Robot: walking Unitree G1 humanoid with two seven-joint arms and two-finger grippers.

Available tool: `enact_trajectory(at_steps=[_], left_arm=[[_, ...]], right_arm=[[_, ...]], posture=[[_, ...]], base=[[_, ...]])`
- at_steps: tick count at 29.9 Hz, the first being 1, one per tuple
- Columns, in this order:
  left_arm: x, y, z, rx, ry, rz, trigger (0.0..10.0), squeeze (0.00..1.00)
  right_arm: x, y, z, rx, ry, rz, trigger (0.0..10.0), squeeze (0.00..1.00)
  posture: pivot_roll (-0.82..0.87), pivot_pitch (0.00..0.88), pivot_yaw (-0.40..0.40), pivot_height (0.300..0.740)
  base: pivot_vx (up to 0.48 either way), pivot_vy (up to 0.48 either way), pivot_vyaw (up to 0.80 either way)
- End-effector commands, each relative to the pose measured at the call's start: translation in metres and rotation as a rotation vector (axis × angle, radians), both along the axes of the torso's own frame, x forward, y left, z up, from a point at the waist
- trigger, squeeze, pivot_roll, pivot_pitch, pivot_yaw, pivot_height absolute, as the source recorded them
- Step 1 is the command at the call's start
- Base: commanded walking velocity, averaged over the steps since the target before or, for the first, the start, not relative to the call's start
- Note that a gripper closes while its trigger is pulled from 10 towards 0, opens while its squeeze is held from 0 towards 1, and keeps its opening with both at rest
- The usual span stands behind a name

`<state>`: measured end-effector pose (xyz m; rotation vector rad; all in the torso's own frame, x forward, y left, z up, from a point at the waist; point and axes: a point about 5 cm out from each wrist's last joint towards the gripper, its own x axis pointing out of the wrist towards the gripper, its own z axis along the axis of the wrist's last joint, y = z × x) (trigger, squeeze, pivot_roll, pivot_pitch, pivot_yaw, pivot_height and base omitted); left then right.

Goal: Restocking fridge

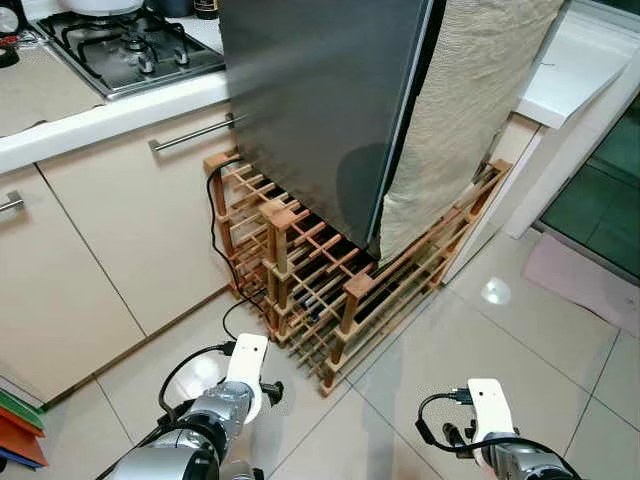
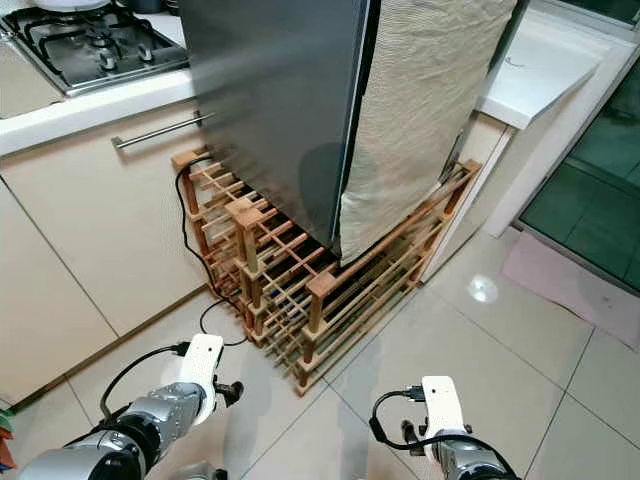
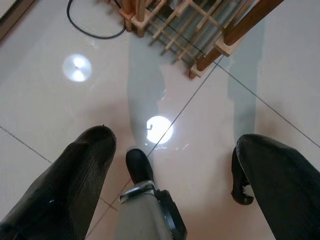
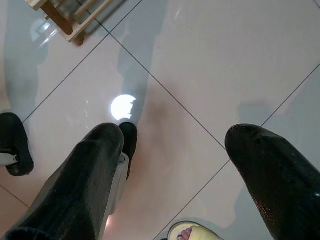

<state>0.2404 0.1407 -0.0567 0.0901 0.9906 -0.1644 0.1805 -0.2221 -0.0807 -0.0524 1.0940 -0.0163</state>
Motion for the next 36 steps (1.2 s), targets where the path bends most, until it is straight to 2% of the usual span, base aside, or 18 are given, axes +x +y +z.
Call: enact_trajectory(at_steps=[1,6,9,12,13,14,15,19,20,21,22,24,26,32,34,36], left_arm=[[0.015,-0.008,0.011,-0.017,-0.076,-0.041,10.0,0.00],[0.046,-0.014,0.037,-0.106,-0.220,-0.031,10.0,0.00],[0.057,-0.013,0.049,-0.132,-0.295,-0.017,10.0,0.00],[0.074,-0.011,0.070,-0.167,-0.429,0.012,10.0,0.00],[0.078,-0.011,0.075,-0.172,-0.462,0.013,10.0,0.00],[0.085,-0.012,0.086,-0.161,-0.539,-0.006,10.0,0.00],[0.085,-0.012,0.086,-0.161,-0.539,-0.006,10.0,0.00],[0.095,-0.017,0.111,-0.204,-0.689,-0.030,10.0,0.00],[0.099,-0.020,0.131,-0.244,-0.786,-0.035,10.0,0.00],[0.099,-0.020,0.131,-0.244,-0.786,-0.035,10.0,0.00],[0.099,-0.021,0.137,-0.253,-0.813,-0.040,10.0,0.00],[0.097,-0.020,0.149,-0.275,-0.871,-0.048,10.0,0.00],[0.094,-0.018,0.159,-0.297,-0.909,-0.048,10.0,0.00],[0.079,-0.009,0.184,-0.305,-0.991,-0.073,10.0,0.00],[0.066,-0.001,0.197,-0.268,-1.046,-0.109,10.0,0.00],[0.057,0.009,0.207,-0.255,-1.068,-0.100,10.0,0.00]], right_arm=[[0.006,-0.005,0.004,0.008,-0.030,-0.007,10.0,0.00],[0.011,-0.017,0.011,-0.009,-0.098,-0.011,10.0,0.00],[0.014,-0.022,0.014,-0.035,-0.140,-0.001,10.0,0.00],[0.032,0.001,0.019,-0.066,-0.245,0.002,10.0,0.00],[0.036,0.004,0.022,-0.070,-0.273,0.000,10.0,0.00],[0.045,0.007,0.028,-0.079,-0.341,0.015,10.0,0.00],[0.045,0.007,0.028,-0.079,-0.341,0.015,10.0,0.00],[0.067,0.010,0.050,-0.110,-0.538,0.052,10.0,0.00],[0.083,0.011,0.081,-0.124,-0.729,0.078,10.0,0.00],[0.083,0.011,0.081,-0.124,-0.729,0.078,10.0,0.00],[0.086,0.011,0.092,-0.129,-0.786,0.086,10.0,0.00],[0.084,0.014,0.124,-0.148,-0.907,0.092,10.0,0.00],[0.077,0.015,0.148,-0.172,-0.981,0.095,10.0,0.00],[0.057,0.013,0.173,-0.268,-1.077,0.058,10.0,0.00],[0.052,0.009,0.185,-0.308,-1.094,-0.006,10.0,0.00],[0.054,0.012,0.199,-0.297,-1.134,-0.059,10.0,0.00]], posture=[[0.00,0.000,-0.061,0.727],[-0.02,0.000,-0.054,0.727],[-0.04,0.000,-0.051,0.727],[-0.04,0.000,-0.050,0.727],[-0.04,0.000,-0.050,0.727],[-0.05,0.000,-0.048,0.727],[-0.05,0.000,-0.048,0.727],[-0.05,0.000,-0.046,0.727],[-0.05,0.000,-0.045,0.727],[-0.05,0.000,-0.045,0.727],[-0.05,0.000,-0.045,0.727],[-0.05,0.000,-0.047,0.727],[-0.05,0.000,-0.048,0.727],[-0.05,0.000,-0.041,0.727],[-0.05,0.000,-0.036,0.727],[-0.05,0.000,-0.035,0.727]], base=[[0.000,0.000,0.00],[0.000,0.000,0.00],[0.000,0.000,0.00],[0.000,0.000,0.00],[0.000,0.000,0.00],[0.000,0.000,0.00],[0.000,0.000,0.00],[0.000,0.000,0.00],[0.000,0.000,0.00],[0.000,0.000,0.00],[0.000,0.000,0.00],[0.000,0.000,0.00],[0.000,0.000,0.00],[0.000,0.000,0.00],[0.000,0.000,0.00],[0.000,0.000,0.00]])
